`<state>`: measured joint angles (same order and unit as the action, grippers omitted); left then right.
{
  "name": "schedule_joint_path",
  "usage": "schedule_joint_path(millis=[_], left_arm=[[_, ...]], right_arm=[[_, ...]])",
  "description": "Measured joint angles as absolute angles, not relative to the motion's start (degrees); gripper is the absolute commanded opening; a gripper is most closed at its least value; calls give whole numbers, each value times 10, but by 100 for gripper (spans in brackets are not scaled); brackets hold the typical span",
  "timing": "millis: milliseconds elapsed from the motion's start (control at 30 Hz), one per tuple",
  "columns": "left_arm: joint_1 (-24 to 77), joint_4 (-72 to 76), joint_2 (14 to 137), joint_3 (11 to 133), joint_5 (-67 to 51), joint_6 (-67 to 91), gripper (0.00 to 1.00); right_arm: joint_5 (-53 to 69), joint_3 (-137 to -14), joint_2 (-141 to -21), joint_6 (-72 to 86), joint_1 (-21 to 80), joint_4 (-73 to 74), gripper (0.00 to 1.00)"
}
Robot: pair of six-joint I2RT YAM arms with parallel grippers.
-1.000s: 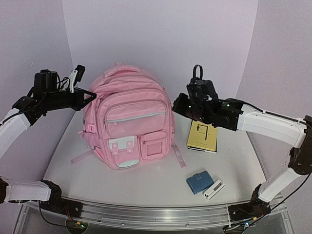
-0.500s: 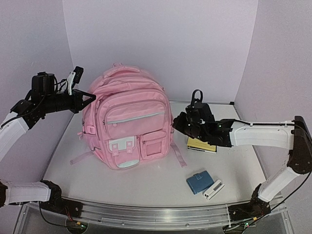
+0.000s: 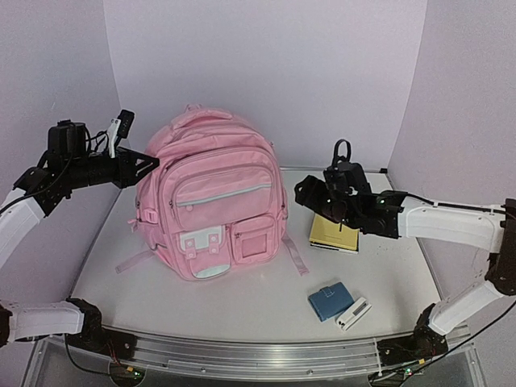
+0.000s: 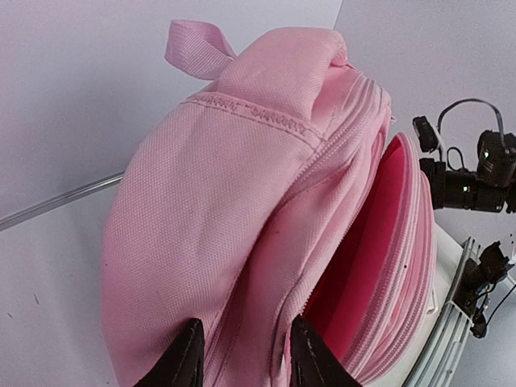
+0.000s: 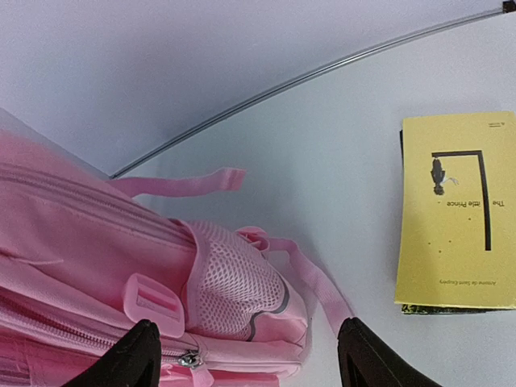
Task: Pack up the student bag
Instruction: Unzip the student bag at the center of the board, then pick up the book from the center of the board.
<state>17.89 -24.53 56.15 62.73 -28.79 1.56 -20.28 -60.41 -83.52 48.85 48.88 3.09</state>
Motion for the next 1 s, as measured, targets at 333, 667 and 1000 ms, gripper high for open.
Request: schedule_joint_path(millis=[333, 667, 1000], left_arm=[[179, -273, 511, 625, -275, 22, 79], [177, -335, 513, 653, -192, 64, 89], [168, -362, 532, 664, -127, 89, 96]], right_arm=[[-180, -578, -793, 453, 390, 58, 98], [-162, -600, -929, 374, 311, 130, 98], [-195, -698, -1062, 307, 349, 204, 98]])
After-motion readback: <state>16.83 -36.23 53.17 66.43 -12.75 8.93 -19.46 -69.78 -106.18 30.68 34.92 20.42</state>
